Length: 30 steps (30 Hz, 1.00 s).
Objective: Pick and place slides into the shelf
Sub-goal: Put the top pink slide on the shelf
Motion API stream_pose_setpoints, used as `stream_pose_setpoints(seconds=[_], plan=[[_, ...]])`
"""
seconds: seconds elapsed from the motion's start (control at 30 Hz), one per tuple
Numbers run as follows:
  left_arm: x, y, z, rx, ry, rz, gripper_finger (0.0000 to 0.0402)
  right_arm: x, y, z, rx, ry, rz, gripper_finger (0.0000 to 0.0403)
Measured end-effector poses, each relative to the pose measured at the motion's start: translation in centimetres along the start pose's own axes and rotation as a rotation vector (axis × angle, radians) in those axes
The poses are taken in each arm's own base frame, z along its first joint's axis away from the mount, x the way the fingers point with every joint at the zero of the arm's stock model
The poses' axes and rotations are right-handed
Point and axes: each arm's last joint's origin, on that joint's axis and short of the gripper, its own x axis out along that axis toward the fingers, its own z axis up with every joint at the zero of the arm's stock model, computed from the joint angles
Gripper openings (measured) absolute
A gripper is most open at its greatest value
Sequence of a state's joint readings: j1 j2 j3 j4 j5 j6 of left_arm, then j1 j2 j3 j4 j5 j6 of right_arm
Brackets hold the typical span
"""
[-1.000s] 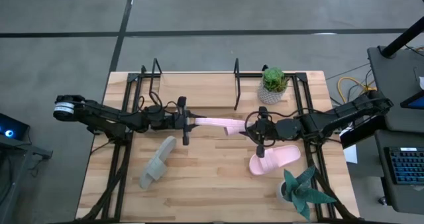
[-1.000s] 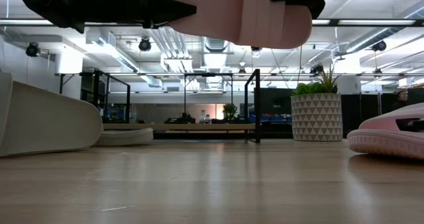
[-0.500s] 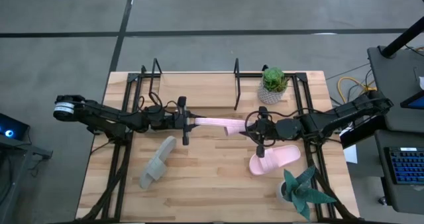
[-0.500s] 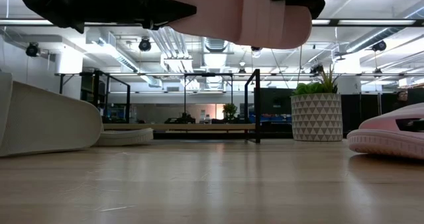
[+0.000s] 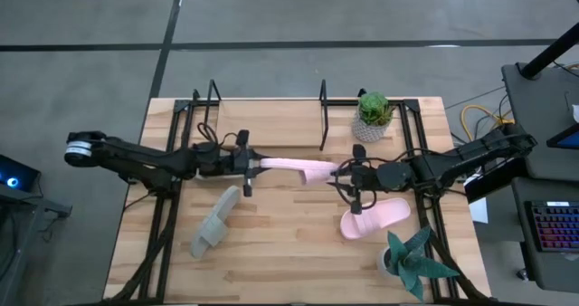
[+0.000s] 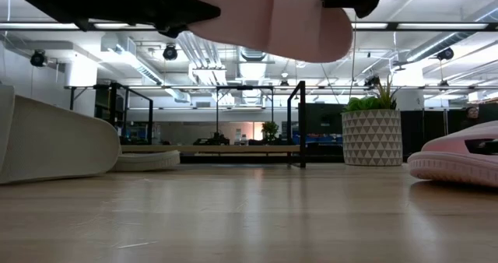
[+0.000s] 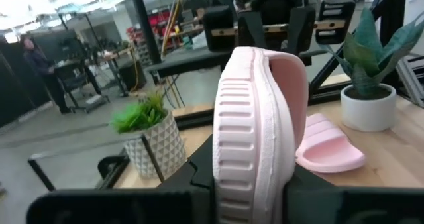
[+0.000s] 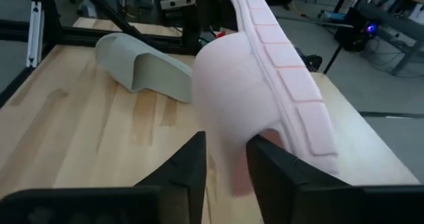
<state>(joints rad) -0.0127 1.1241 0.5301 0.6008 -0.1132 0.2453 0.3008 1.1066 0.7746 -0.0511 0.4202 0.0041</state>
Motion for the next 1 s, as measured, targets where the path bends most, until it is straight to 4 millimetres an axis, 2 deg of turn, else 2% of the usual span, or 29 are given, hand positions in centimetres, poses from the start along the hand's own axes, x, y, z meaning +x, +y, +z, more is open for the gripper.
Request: stream_pose_setpoints(seconds=[0.23, 0.33, 0.5, 0.63, 0.8, 1.0], plan=[[-1.7, 0.6, 0.8, -0.109, 0.038, 0.002, 0.0038, -0.8, -0.3, 0.5, -0.101, -0.033, -0.003, 0.0102], [-2.4, 1.1, 0.9, -0.161, 0.053, 0.018, 0.0038, -1.6, -0.7, 1.0, -0.205, -0.071, -0.01, 0.0096], [-3.0, 2.5, 1.1, -0.295, 0.046, 0.086, 0.0038, -2.9, -1.3, 1.7, -0.316, -0.13, -0.027, 0.0087], [-3.5, 3.9, 0.6, -0.423, 0.09, 0.122, 0.0038, -3.1, -1.4, 1.9, -0.403, -0.147, -0.037, 0.0091], [-3.8, 4.9, 0.0, -0.563, 0.134, 0.01, 0.0038, -2.5, -1.1, 1.7, -0.625, -0.125, -0.045, 0.0118], [-4.0, 5.3, -0.1, -0.639, 0.144, -0.17, 0.0038, -0.8, 0.0, 1.2, -0.843, -0.106, -0.038, 0.0177]])
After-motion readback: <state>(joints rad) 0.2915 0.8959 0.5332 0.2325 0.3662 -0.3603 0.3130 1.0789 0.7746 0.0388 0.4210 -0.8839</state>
